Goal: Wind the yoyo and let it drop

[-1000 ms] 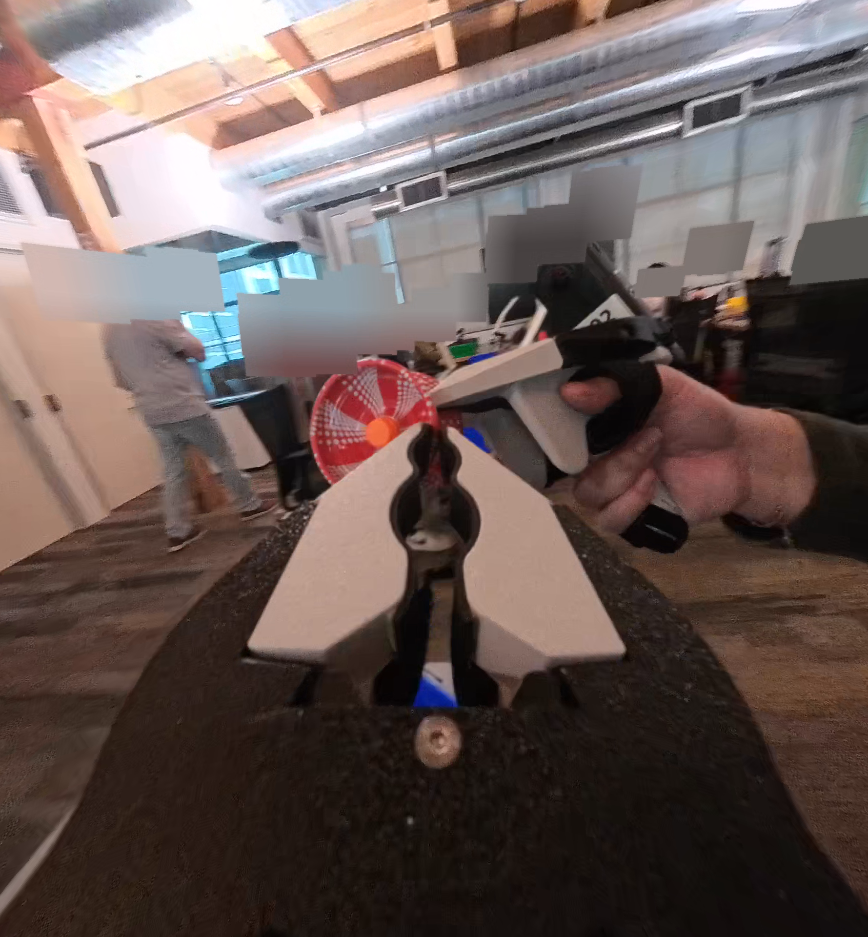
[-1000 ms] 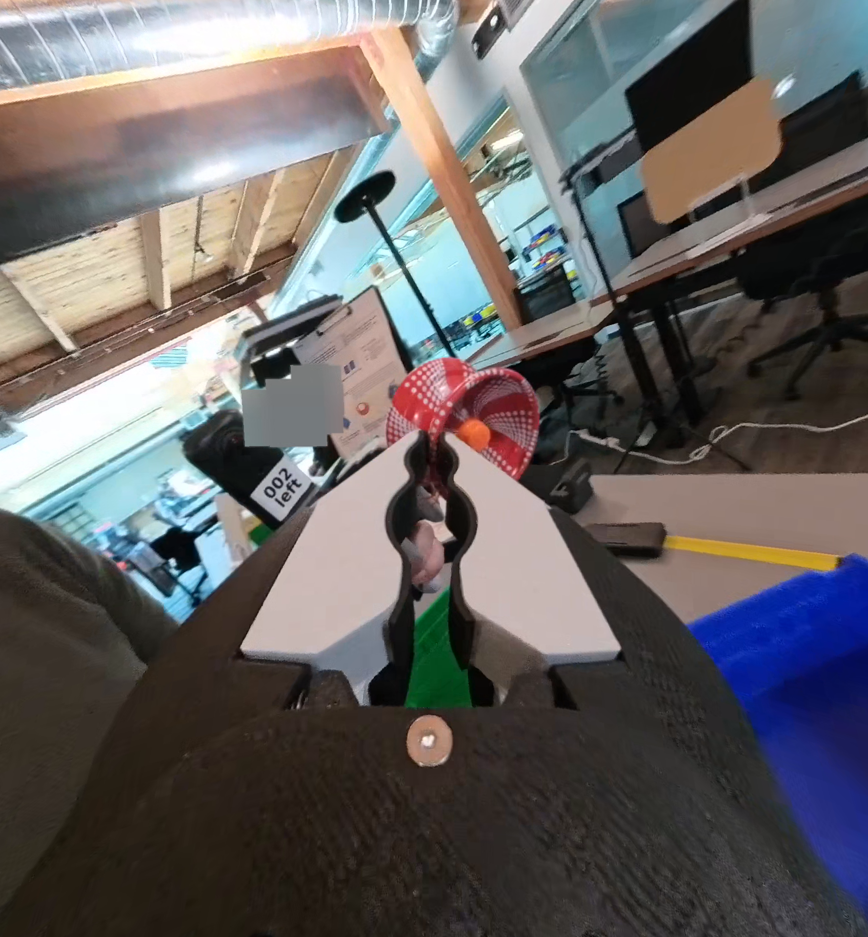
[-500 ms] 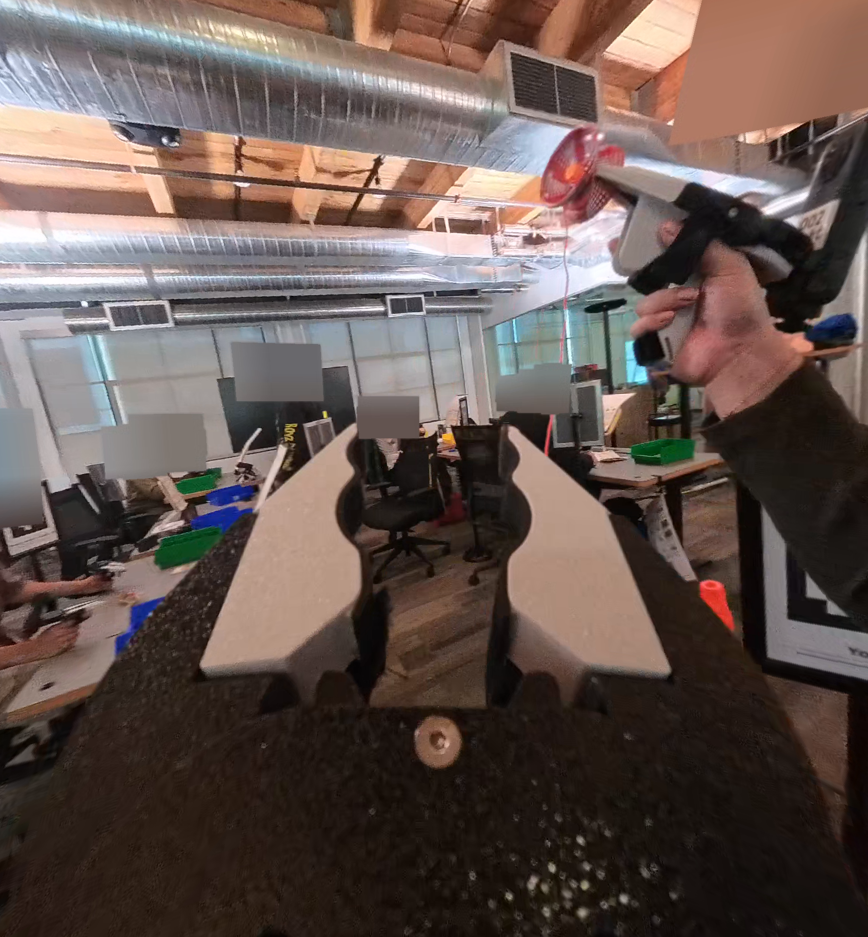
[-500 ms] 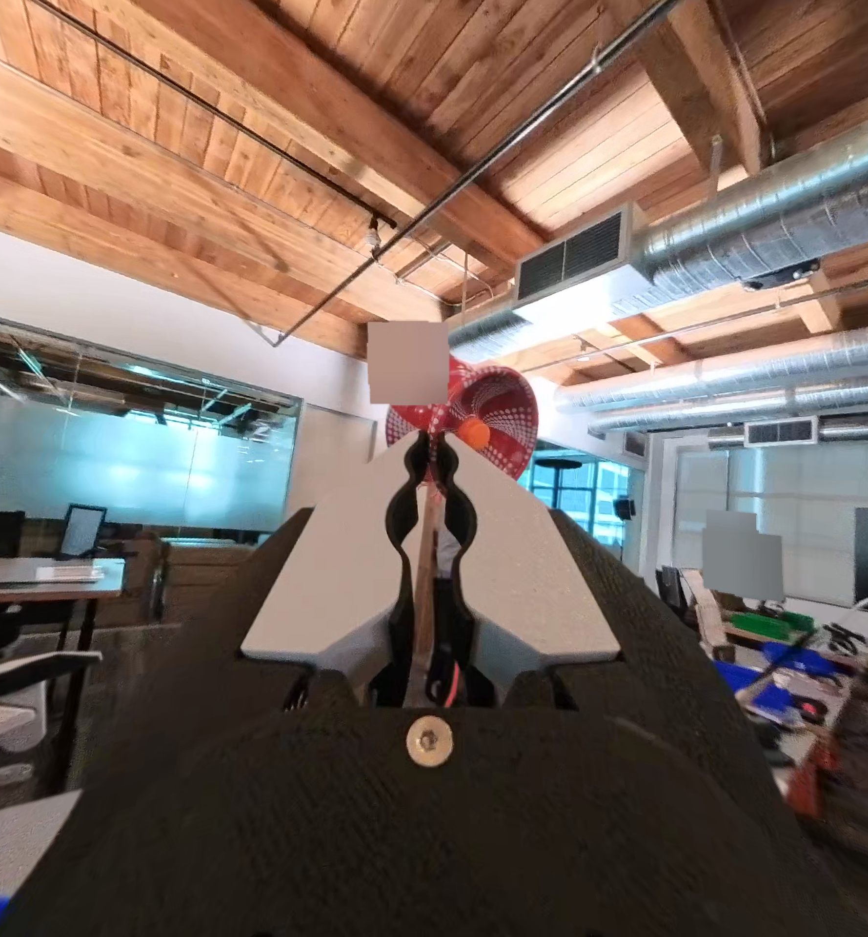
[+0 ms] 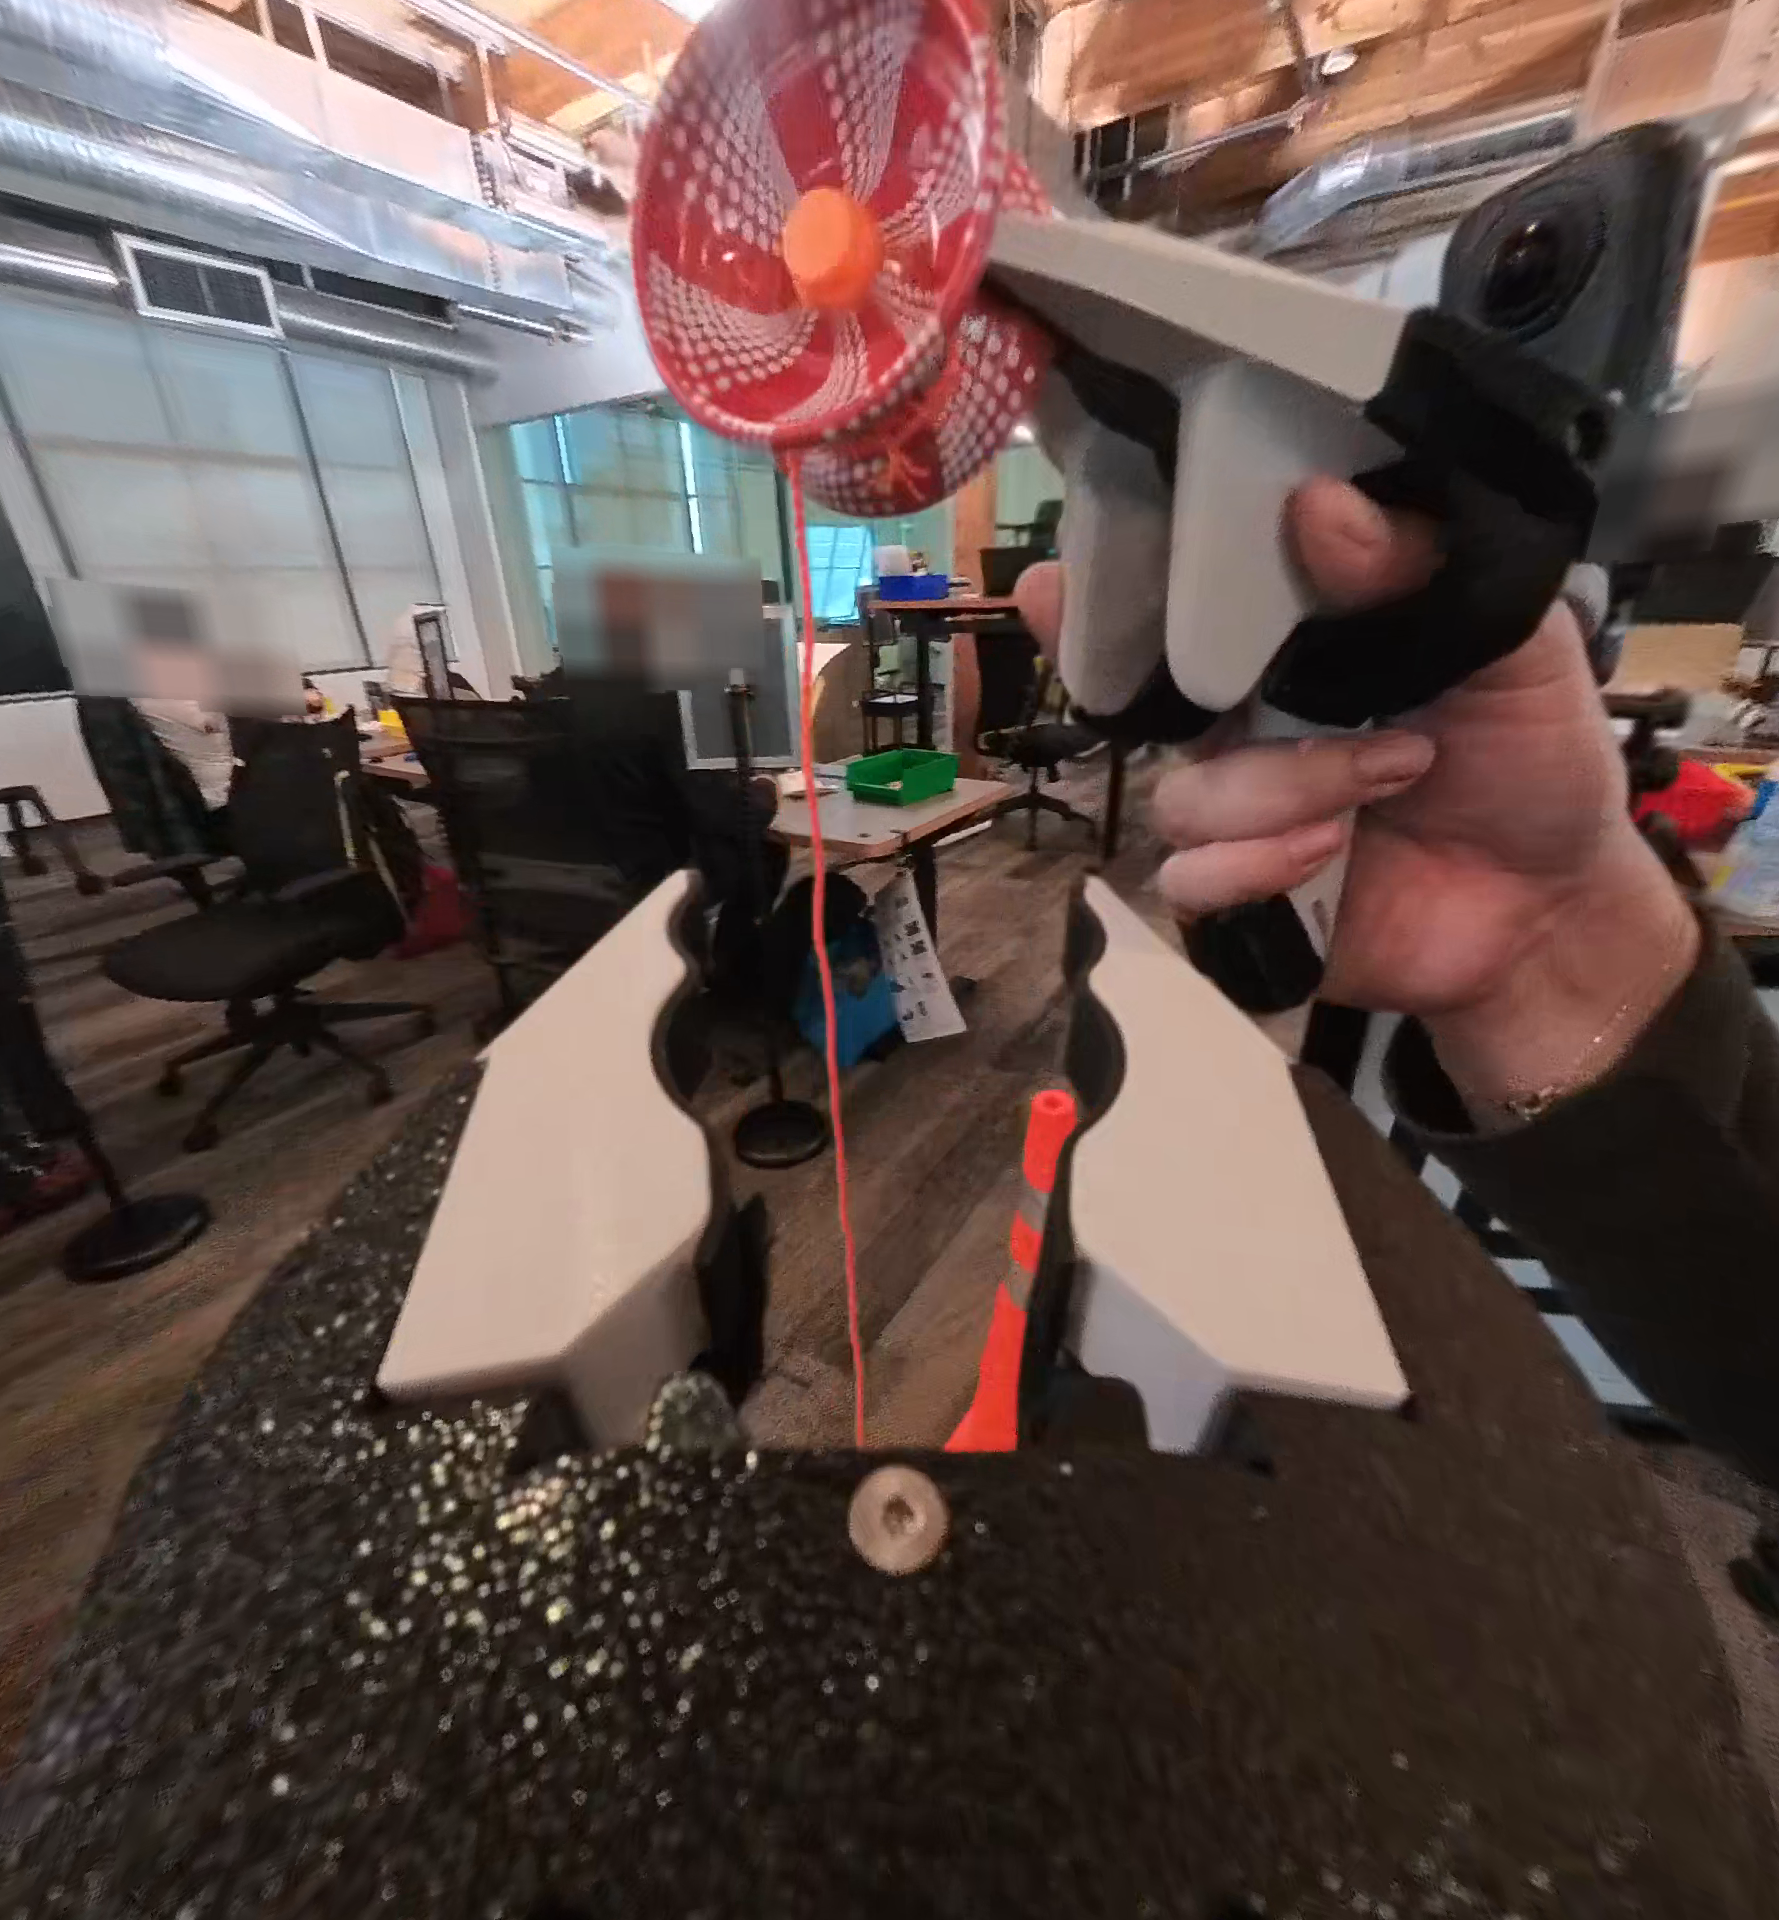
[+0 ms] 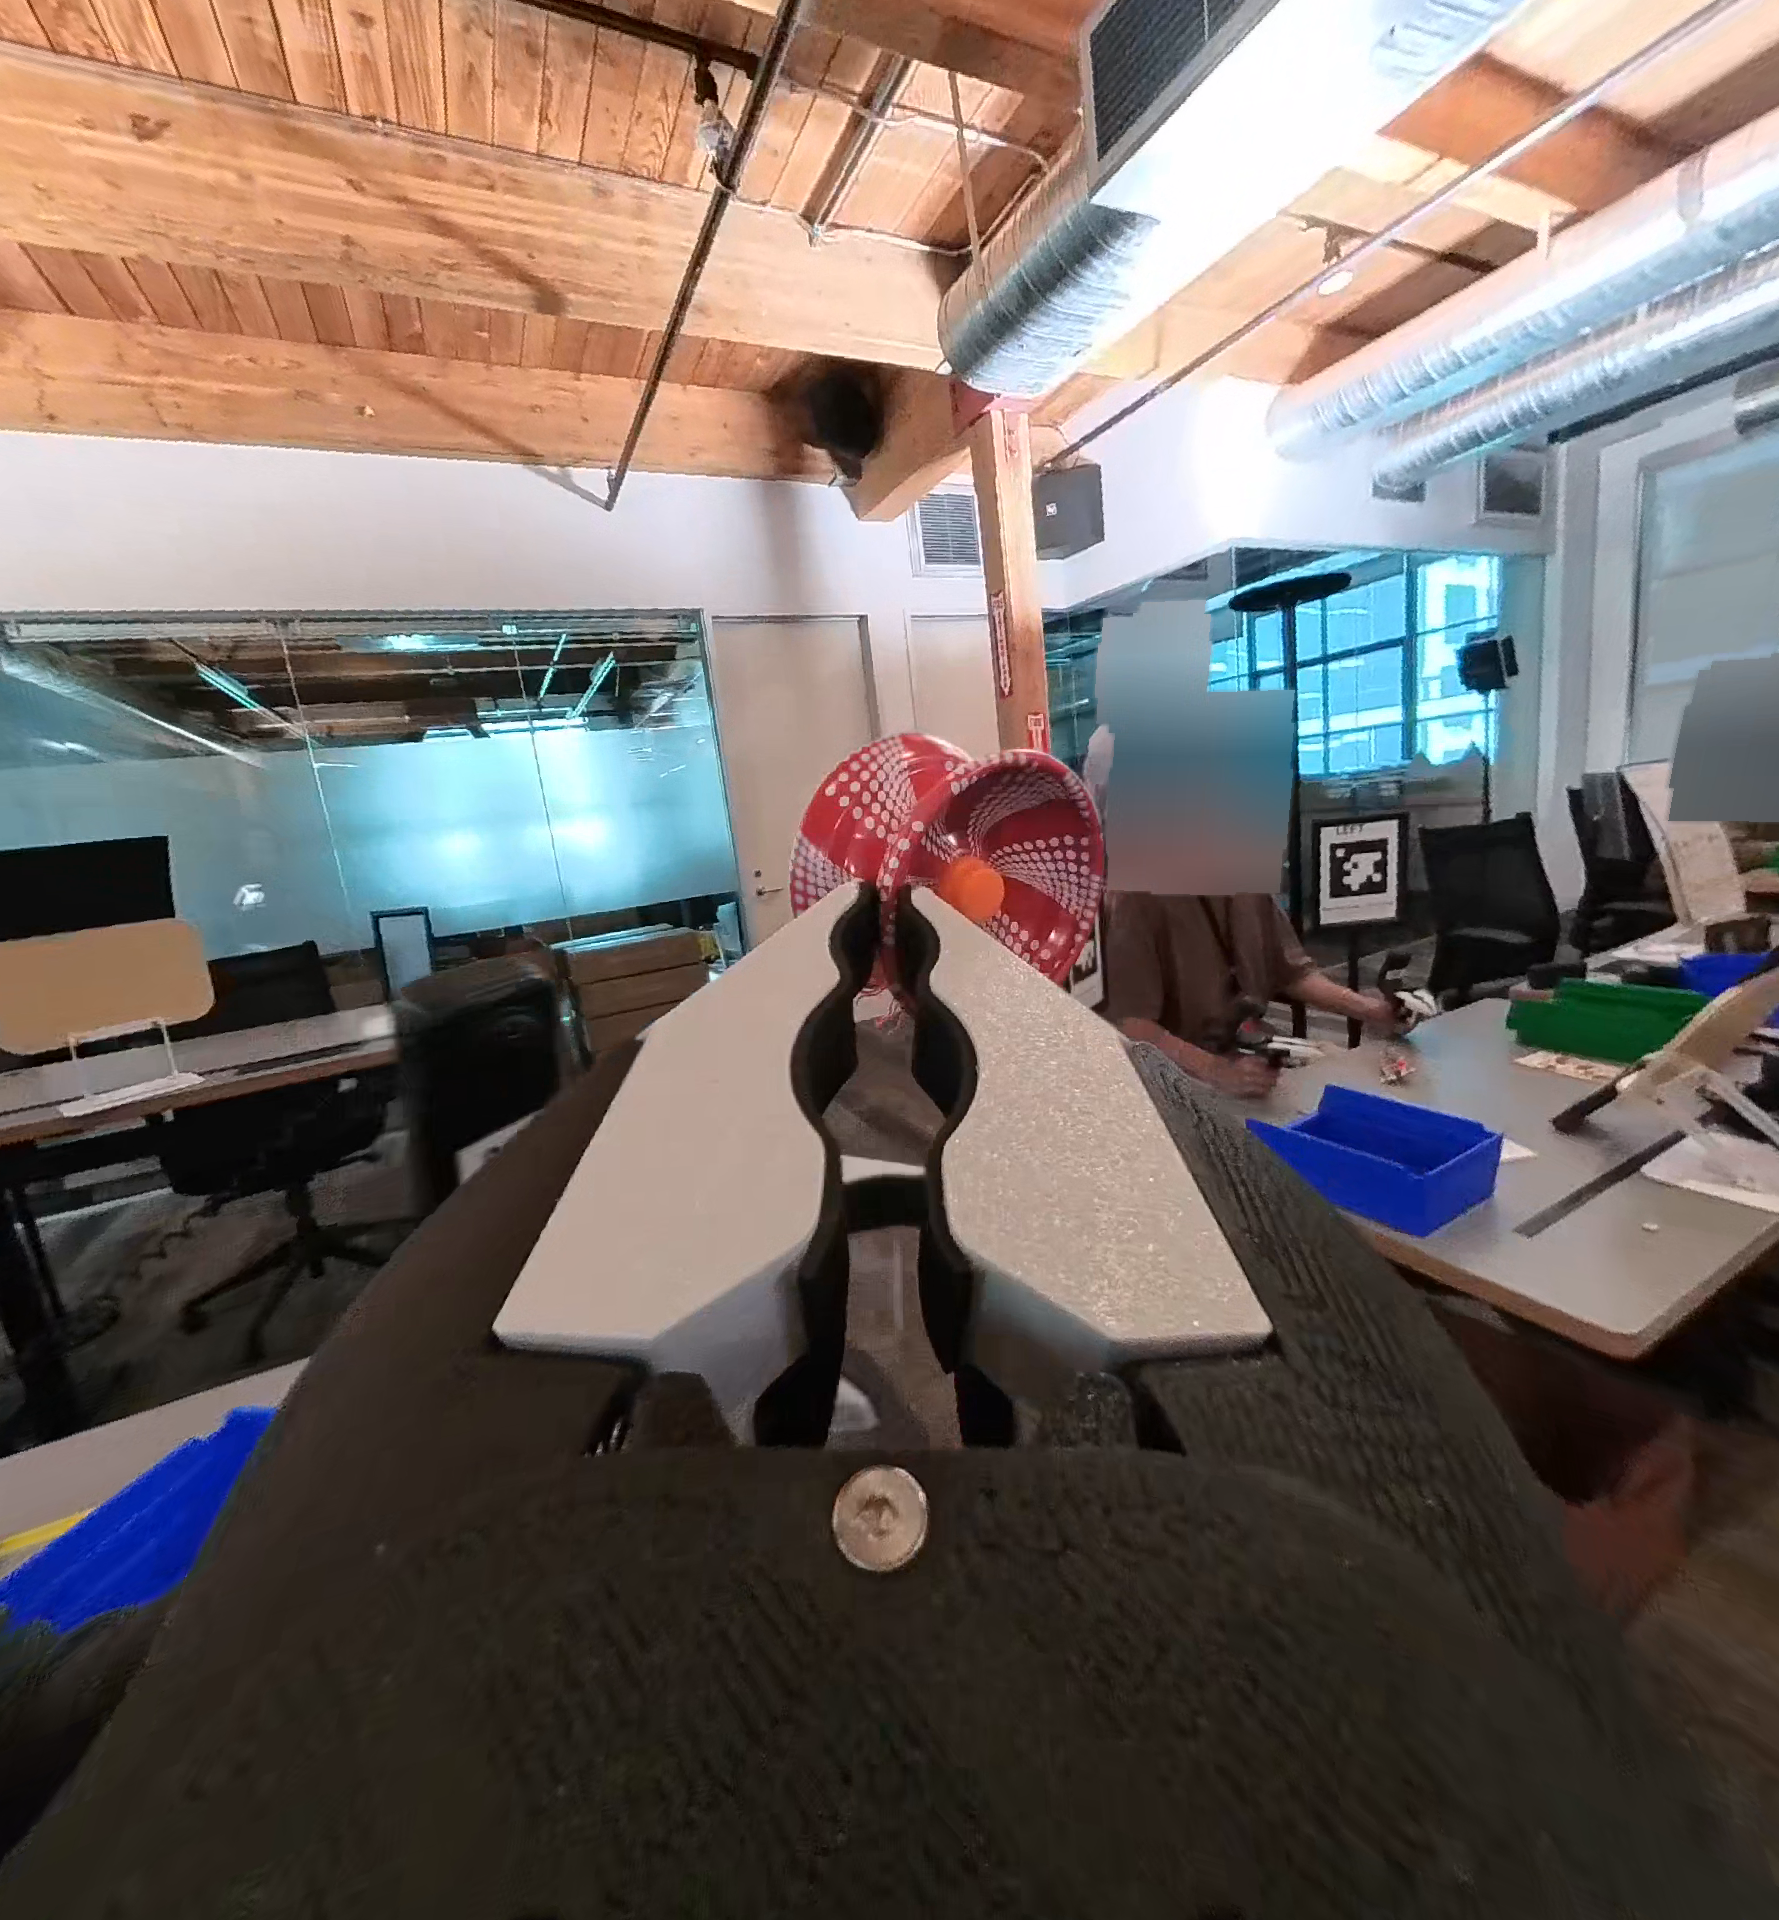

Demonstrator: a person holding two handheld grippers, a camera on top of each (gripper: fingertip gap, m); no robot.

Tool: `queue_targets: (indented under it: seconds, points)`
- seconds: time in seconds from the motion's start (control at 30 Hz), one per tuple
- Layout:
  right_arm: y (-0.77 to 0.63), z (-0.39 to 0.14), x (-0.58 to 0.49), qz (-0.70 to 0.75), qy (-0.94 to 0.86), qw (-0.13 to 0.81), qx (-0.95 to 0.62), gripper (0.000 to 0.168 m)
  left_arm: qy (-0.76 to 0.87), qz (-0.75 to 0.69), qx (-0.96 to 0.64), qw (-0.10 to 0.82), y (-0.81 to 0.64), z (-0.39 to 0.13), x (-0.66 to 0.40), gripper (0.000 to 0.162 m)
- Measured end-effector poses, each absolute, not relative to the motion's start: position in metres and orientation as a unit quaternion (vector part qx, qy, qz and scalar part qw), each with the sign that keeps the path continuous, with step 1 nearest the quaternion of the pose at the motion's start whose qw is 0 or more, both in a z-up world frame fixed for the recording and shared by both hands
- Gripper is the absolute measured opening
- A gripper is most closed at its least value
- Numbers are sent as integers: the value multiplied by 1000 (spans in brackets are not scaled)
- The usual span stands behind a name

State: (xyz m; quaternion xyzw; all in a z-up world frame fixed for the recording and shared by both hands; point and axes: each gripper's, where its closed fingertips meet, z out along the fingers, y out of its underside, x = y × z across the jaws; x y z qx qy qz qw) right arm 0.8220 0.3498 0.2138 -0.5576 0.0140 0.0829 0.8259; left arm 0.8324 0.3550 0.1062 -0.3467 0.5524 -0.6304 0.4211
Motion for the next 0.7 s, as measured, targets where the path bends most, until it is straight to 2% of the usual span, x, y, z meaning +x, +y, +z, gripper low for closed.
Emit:
queue_targets:
  seconds: [0.1, 0.17, 0.27, 0.33, 0.37, 0.4, 0.43, 0.53, 0.7]
  points:
    - [350, 204, 830, 94, 17, 821, -563, 1, 543, -673, -332, 376, 345, 107, 849, 45]
    - [351, 198, 833, 100, 20, 818, -567, 1, 532, -679, -335, 378, 348, 108, 857, 45]
    - [353, 189, 837, 116, 24, 814, -569, 1, 535, -655, -347, 404, 361, 101, 873, 54]
    - [353, 186, 834, 136, 13, 812, -568, 1, 547, -660, -342, 386, 360, 97, 880, 54]
    - [353, 185, 830, 146, 4, 810, -568, 1, 554, -661, -338, 377, 358, 94, 883, 46]
    - [353, 184, 826, 155, -7, 809, -567, 1, 567, -657, -332, 370, 357, 91, 886, 29]
    - [352, 184, 826, 159, -9, 810, -565, 1, 583, -651, -319, 365, 353, 87, 887, 2]
    - [348, 185, 836, 132, 3, 819, -558, 1, 610, -607, -337, 382, 367, 72, 895, 0]
    - [348, 186, 861, 63, 35, 834, -548, 1, 661, -568, -336, 357, 370, 44, 897, 0]
